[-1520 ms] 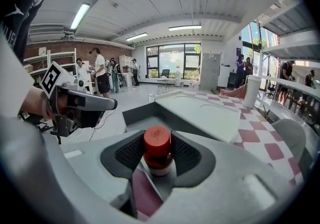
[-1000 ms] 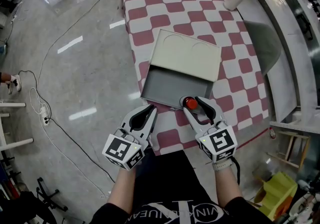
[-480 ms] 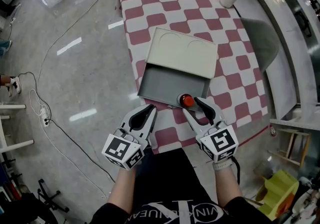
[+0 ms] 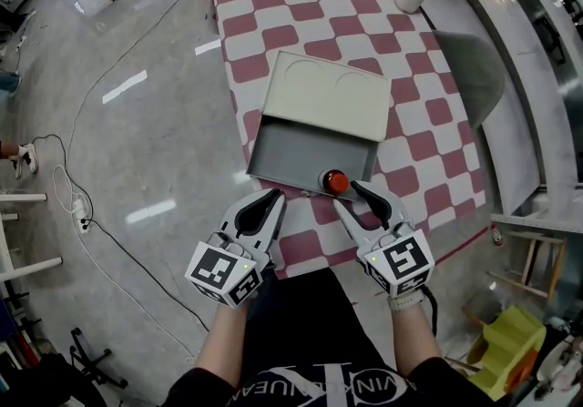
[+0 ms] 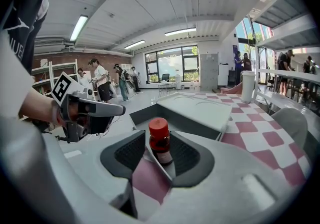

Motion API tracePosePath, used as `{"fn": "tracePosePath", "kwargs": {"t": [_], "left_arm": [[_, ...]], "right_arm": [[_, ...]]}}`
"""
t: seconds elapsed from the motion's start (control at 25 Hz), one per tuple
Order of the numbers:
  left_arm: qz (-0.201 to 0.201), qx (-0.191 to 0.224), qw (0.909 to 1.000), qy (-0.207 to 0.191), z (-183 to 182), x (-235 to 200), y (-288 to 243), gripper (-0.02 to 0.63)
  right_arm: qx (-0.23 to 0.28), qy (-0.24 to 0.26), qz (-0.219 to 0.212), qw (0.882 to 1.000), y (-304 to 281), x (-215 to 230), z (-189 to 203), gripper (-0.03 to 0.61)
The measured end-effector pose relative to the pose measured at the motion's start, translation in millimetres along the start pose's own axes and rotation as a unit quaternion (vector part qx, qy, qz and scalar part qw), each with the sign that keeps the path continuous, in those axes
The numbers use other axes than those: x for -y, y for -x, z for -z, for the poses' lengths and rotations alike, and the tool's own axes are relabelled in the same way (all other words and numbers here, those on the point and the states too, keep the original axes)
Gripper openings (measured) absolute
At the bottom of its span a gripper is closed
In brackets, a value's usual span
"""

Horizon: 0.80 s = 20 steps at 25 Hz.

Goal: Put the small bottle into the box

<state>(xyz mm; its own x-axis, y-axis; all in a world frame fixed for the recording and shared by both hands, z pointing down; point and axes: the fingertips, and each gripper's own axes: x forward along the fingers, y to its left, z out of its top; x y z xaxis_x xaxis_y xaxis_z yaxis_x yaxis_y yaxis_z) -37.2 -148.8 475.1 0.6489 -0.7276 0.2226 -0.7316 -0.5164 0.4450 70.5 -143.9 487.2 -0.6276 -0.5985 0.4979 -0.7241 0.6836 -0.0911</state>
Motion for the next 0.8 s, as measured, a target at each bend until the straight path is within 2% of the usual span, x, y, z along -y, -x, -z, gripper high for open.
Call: {"fn": "tracePosePath", "kwargs": {"t": [0.48, 0.8], "left_arm": [[0.005, 0.004, 0.9999, -0.011, -11.5, 5.3, -2.8, 0.031], [0.007, 0.005, 0.9998, -0.017, -22.0, 8.1, -5.3, 0.031]], "right_arm": [[0.014, -0.002, 0.000, 1.000, 8.0, -0.6, -10.5, 0.103], [0.031, -0.013, 0.012, 0.999, 14.6, 2.8, -19.5, 0.027]]}}
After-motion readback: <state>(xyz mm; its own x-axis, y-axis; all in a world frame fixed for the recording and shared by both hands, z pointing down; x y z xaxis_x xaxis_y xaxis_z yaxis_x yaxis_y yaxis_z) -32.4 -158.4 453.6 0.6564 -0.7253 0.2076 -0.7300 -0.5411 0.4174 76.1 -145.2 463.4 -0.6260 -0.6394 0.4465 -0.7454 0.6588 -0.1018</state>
